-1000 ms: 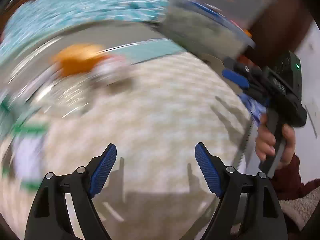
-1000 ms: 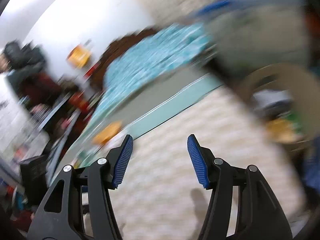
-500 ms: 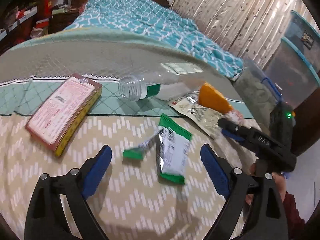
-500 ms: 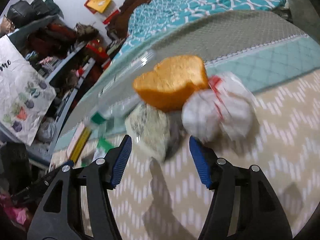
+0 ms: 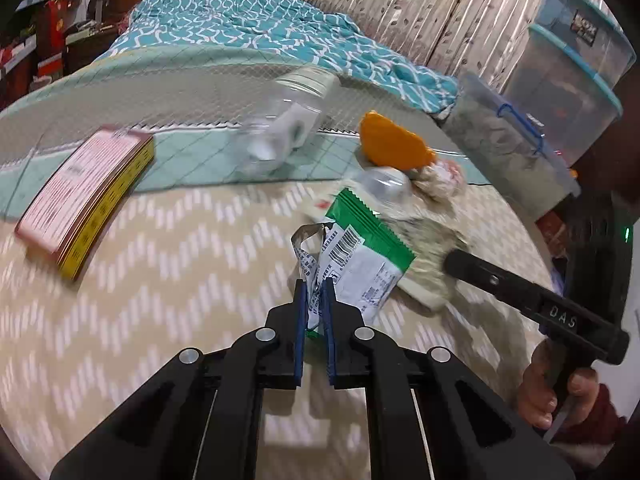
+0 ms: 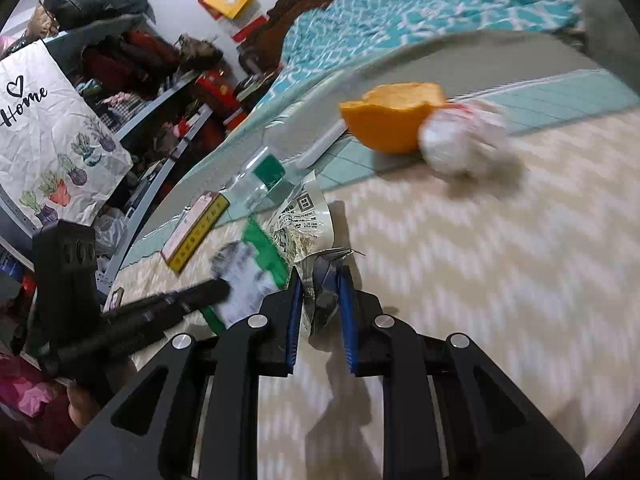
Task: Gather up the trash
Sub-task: 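Grasp the green-white snack packet with the left gripper while the right grasps the silver wrapper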
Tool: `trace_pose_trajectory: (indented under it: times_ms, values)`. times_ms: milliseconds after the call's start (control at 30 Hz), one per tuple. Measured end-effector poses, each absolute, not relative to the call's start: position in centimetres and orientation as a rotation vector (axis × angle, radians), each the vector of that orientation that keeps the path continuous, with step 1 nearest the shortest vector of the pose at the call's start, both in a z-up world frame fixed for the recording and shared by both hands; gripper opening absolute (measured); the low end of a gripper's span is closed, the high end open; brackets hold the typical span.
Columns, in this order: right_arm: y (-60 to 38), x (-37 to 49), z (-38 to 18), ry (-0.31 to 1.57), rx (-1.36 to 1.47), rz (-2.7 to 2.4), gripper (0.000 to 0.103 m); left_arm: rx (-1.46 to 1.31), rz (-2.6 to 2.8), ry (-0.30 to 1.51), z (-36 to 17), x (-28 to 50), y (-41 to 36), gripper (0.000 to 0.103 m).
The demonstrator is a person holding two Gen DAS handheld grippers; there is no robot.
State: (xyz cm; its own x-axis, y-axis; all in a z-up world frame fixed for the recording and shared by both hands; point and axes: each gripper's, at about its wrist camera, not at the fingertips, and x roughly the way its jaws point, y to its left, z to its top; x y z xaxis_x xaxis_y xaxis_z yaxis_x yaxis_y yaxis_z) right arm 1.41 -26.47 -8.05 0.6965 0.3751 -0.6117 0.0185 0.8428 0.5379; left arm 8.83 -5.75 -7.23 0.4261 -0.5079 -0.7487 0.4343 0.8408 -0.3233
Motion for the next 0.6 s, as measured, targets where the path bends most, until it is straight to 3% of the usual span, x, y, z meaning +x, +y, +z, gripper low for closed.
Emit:
trace_pose_trajectory:
  times_ms: [233,400,467,533,600]
  values:
    - [-30.0,-4.9,-7.4,0.697,0.613,0.114,0.02,-0.142,-0.638,0.956,-6.3,5.6,-3.6,0.005]
    - [-29.2,-5.0,-8.2,0.745,0.598,0.162,0.023,-0.113,-0.63,0.962,-6.2,5.0,-4.6,0.006]
    - [-28.5,-4.4,-8.8,0.79,0.586,0.176,0.023,-0.101,-0.61,0.967,-6.2,4.9,-4.9,0.016]
    - [-28.4,-4.3,-9.4,0.822,0.59,0.18,0.027,-0.095,-0.59,0.968,-6.2,4.9,-4.9,0.039]
    - [-28.1,-4.4,-9.2,0.802,0.608,0.194,0.058,-0.092,-0.574,0.969,-6.2,4.9,-5.0,0.047]
